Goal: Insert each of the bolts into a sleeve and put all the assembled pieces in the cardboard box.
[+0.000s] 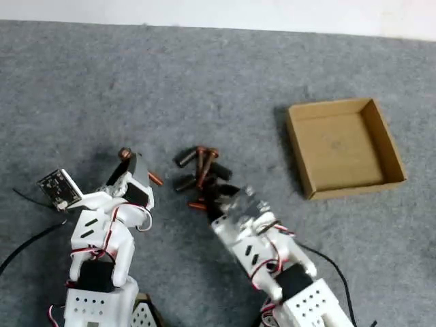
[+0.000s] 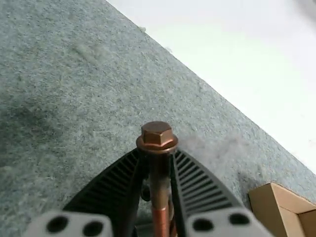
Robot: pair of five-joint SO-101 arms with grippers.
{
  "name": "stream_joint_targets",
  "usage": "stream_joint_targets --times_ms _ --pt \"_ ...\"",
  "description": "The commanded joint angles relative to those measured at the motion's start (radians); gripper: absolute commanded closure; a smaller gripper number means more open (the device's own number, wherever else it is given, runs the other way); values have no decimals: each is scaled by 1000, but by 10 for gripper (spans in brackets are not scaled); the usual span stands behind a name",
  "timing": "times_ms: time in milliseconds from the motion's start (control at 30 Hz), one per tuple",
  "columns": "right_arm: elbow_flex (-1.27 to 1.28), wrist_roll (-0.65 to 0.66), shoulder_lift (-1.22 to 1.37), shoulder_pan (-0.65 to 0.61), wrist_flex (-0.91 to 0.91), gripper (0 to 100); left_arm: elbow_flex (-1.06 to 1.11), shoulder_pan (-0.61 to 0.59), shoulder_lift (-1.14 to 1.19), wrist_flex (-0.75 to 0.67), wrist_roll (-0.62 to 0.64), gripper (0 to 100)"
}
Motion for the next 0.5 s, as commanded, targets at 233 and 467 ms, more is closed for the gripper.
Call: stream_joint_targets --times_ms 233,467 --pt "124 40 -186 -64 136 994 -67 90 -28 -21 9 995" --pt "124 41 -206 -13 217 994 -160 153 -28 -18 9 995"
